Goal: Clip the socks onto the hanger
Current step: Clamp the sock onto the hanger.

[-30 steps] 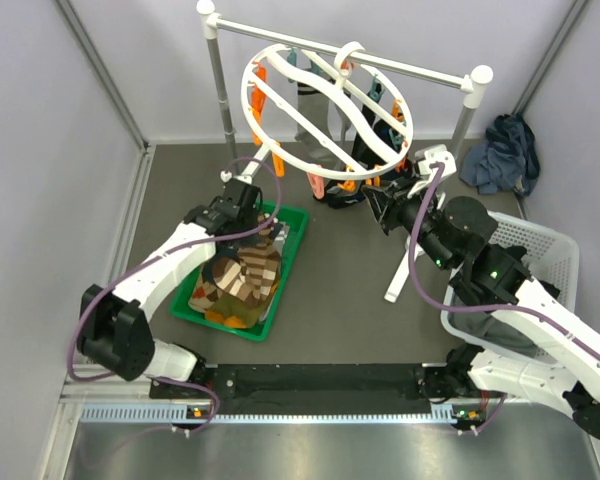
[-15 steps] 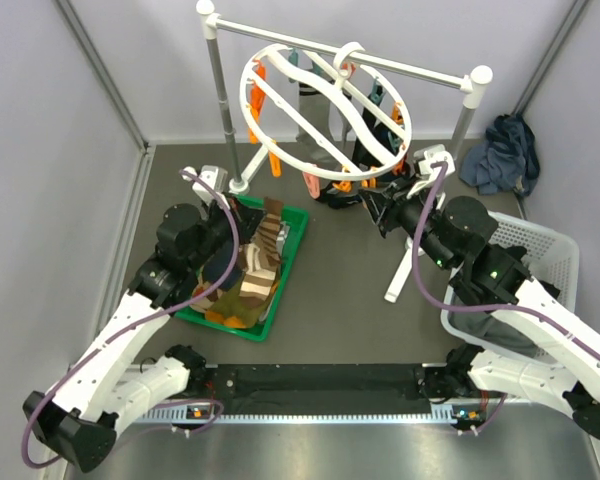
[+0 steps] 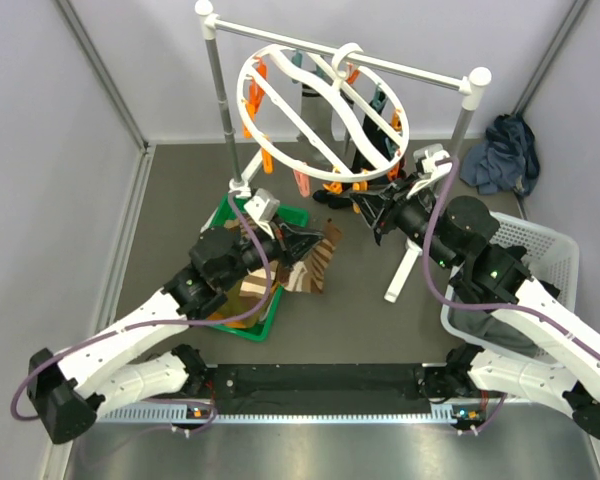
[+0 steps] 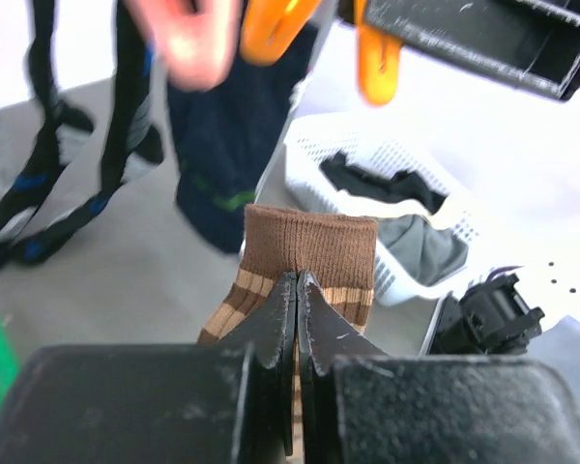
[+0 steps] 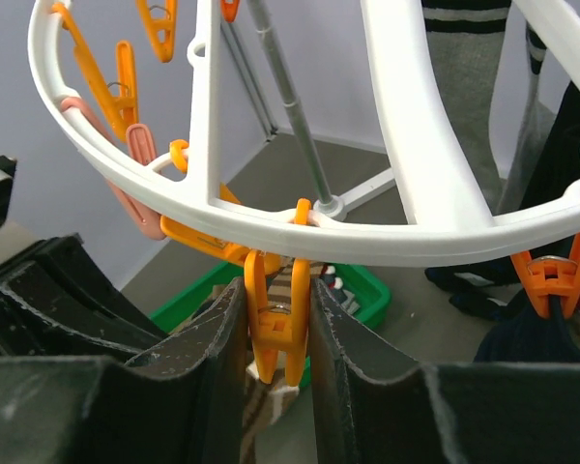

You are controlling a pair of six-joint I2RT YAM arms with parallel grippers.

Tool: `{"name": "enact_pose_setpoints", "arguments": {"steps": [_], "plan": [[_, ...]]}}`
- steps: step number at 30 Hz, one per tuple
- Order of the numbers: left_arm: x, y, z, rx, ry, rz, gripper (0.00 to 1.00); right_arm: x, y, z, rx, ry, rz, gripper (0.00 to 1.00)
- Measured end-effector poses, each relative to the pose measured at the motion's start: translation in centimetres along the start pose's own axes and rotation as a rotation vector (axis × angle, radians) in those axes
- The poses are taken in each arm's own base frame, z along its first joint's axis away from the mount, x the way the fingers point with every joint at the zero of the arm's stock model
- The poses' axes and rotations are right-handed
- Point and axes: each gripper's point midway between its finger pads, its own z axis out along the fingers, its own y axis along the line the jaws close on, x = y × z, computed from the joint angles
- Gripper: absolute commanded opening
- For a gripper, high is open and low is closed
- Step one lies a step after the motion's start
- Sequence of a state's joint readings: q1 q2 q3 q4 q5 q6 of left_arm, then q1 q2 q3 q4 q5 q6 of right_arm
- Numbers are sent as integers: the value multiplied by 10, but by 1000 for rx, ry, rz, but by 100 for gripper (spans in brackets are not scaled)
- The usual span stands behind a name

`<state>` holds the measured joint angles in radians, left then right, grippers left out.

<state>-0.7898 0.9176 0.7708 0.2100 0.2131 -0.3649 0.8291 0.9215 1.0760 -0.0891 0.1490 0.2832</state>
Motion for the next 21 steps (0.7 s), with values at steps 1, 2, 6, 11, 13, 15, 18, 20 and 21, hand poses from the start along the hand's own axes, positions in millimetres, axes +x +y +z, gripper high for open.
{"name": "enact_pose_setpoints", "arguments": {"steps": [1,2,6,11,13,15,18,20,21], "plan": [[2,-5,5,21,-6,3,0,0,2,0,-7,1,8,0],[2,-7,9,33,-17,7,0,0,3,0,-14,2,14,0],[3,-12,24,67,-50,23,0,1,10,-1,-45,7,44,0],[1,-19,36,100,-87,49,0,-2,17,-1,-76,1,73,0],[0,-20,38,109,-96,56,0,-2,18,-1,-81,0,80,0],[0,-21,40,115,-104,63,0,-3,19,0,-87,-1,83,0],[-4,-23,40,122,-118,72,0,-3,20,1,-93,-1,86,0],[-7,-24,40,128,-132,78,0,-3,21,1,-95,-2,88,0],[-8,-25,40,130,-138,79,0,-2,21,1,-95,0,89,0]]}}
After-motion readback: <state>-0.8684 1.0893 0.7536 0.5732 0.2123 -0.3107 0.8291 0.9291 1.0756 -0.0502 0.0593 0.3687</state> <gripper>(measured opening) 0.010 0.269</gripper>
